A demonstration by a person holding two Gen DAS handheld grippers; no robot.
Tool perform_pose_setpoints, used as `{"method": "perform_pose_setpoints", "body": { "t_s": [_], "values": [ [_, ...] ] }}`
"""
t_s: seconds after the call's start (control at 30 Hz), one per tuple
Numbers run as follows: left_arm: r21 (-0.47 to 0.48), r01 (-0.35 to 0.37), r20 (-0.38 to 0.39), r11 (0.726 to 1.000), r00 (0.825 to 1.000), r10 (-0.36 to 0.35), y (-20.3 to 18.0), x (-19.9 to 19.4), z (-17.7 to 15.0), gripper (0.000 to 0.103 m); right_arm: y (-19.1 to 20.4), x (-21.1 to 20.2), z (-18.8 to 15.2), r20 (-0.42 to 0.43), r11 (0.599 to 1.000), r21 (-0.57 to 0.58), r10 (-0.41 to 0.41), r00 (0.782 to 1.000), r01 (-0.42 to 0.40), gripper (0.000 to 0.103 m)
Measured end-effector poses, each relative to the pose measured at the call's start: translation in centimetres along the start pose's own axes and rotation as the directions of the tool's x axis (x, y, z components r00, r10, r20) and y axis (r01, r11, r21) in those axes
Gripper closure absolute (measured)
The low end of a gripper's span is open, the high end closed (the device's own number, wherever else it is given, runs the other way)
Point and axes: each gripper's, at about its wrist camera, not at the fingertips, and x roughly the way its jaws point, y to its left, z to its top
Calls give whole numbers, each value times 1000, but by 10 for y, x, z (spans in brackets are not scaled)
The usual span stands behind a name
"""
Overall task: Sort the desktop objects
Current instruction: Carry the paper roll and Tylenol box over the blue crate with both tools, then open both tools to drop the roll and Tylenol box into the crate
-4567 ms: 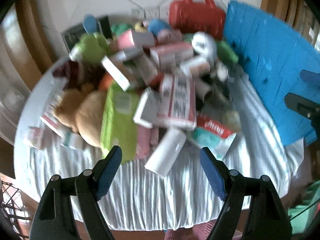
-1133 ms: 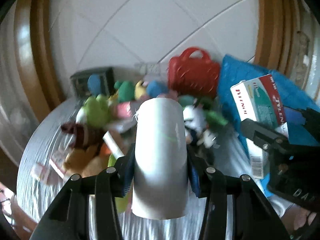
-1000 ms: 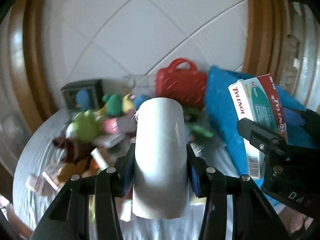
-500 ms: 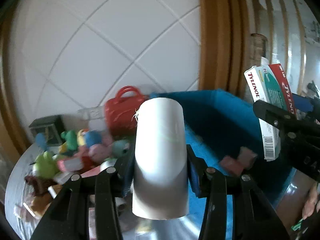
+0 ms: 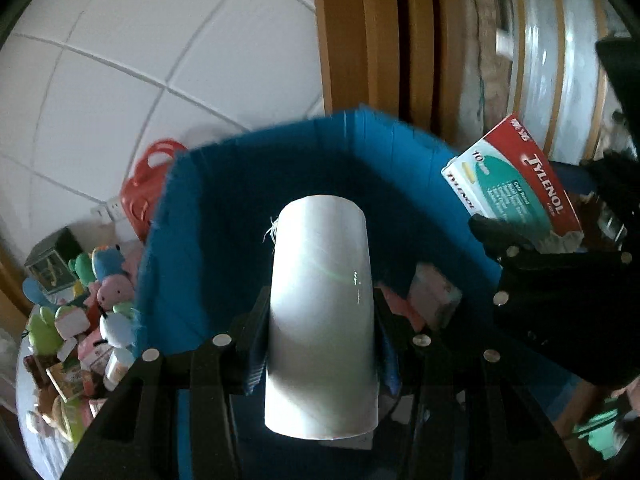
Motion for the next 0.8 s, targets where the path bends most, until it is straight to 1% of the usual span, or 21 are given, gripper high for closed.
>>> {"method": "perform_pose_setpoints", "body": {
  "t_s": [0.07,0.13,0.2,0.27,0.4,0.43,0.6,0.8],
  "values": [
    [4,-11,-19,1000,1000,11,-4,3,4,58,-1,21,-11,-70,998,-52,43,997,-47,32],
    [24,-25,-66,999,997,27,-11,10,4,58,-1,39,-19,-124,992,-89,78,989,-89,32],
    [36,-40,-103,999,994,43,-14,16,3,58,0,50,-28,-162,988,-98,104,981,-121,32],
    [24,-47,-113,999,992,50,-13,15,3,58,-4,56,-32,-193,984,-105,122,974,-144,32],
    [19,-8,-158,1000,987,11,-20,20,-6,58,-12,60,-40,-219,979,-120,136,966,-165,32],
    [28,-10,-163,1000,987,14,-24,20,-7,58,-14,62,-44,-219,978,-128,135,966,-166,32],
    [44,-2,-143,999,990,9,-40,13,-6,58,-20,59,-54,-223,978,-141,122,967,-156,32],
    [46,9,-161,999,987,-1,-48,18,-7,57,-33,62,-59,-228,980,-115,132,965,-162,32]
  ]
}}
